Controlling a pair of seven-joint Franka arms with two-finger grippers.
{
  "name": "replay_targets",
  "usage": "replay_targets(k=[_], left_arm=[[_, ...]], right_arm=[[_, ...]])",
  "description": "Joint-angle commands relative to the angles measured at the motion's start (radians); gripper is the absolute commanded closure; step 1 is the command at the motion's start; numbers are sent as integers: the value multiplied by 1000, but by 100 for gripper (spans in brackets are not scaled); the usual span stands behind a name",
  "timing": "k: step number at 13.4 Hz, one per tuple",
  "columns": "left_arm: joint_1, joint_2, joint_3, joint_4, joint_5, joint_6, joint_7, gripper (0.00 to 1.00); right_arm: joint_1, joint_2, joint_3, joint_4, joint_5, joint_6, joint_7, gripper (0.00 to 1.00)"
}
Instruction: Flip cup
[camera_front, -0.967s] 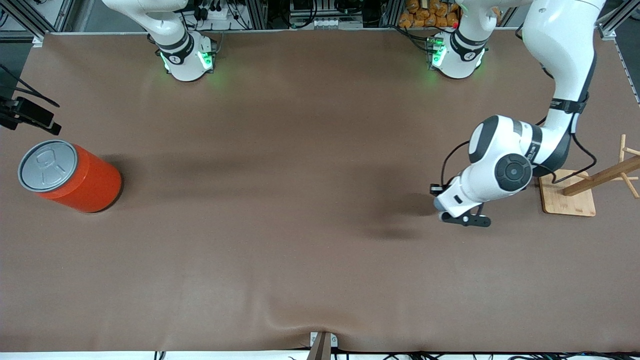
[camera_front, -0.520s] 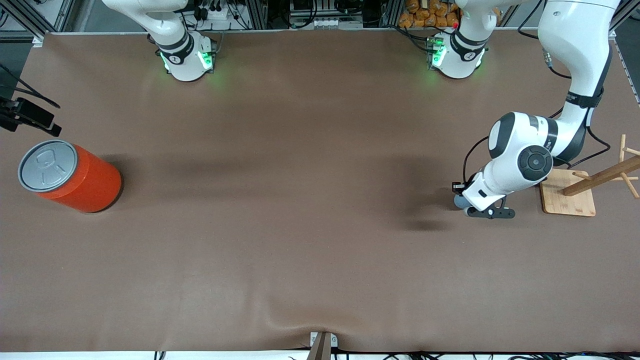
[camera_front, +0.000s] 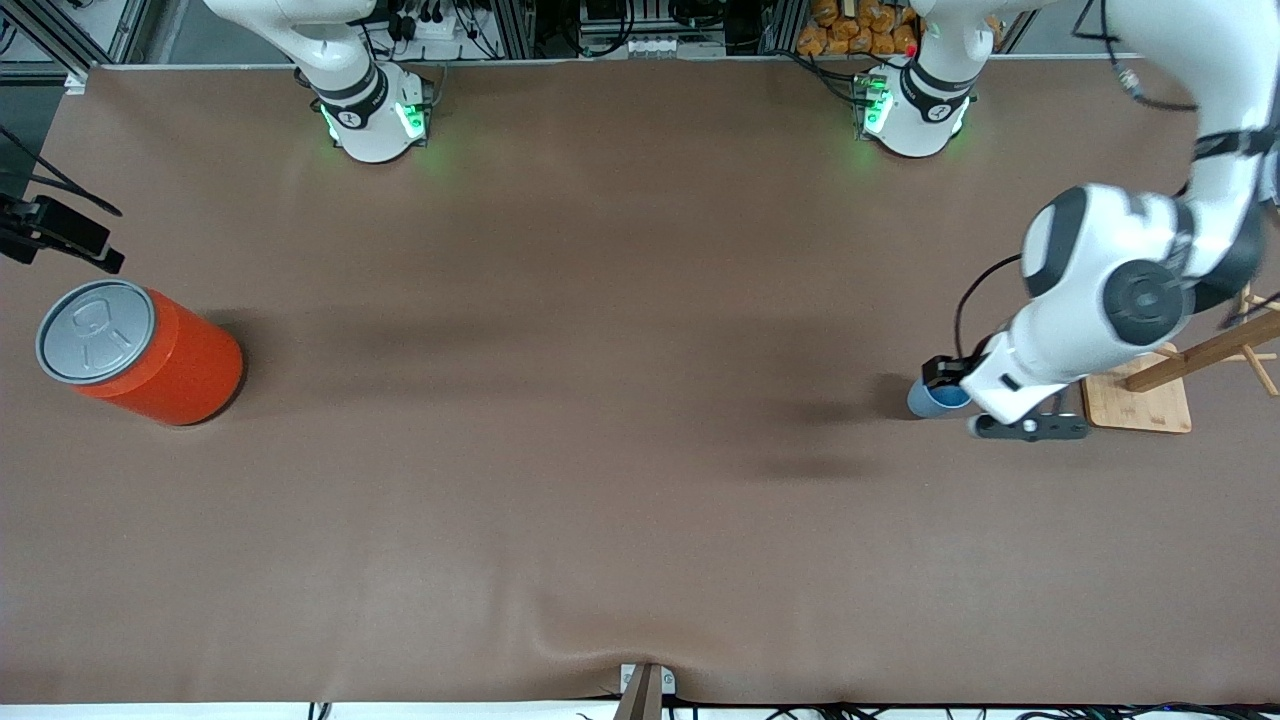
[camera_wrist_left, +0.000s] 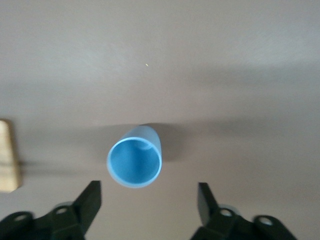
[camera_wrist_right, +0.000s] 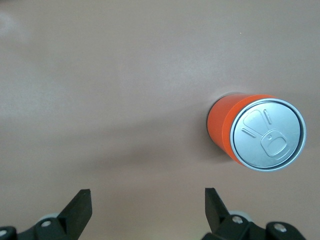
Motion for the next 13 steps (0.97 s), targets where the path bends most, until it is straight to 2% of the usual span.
replay_targets(k=[1, 2, 5, 7, 13], left_arm=[[3, -25, -20, 199, 10, -221, -20, 0], [4, -56, -19, 230, 15, -250, -14, 0], [9, -181, -17, 234, 5, -295, -6, 0], [9, -228, -22, 234, -4, -297, 4, 0], [6, -237, -48, 238, -10, -242, 15, 0]], right_arm=[[2, 8, 2, 15, 4, -7, 15, 0], [6, 10, 2, 15, 4, -7, 15, 0], [9, 11, 2, 15, 4, -6, 15, 0], [9, 11, 2, 15, 4, -5, 15, 0], [7, 10, 2, 18, 4, -7, 15, 0]])
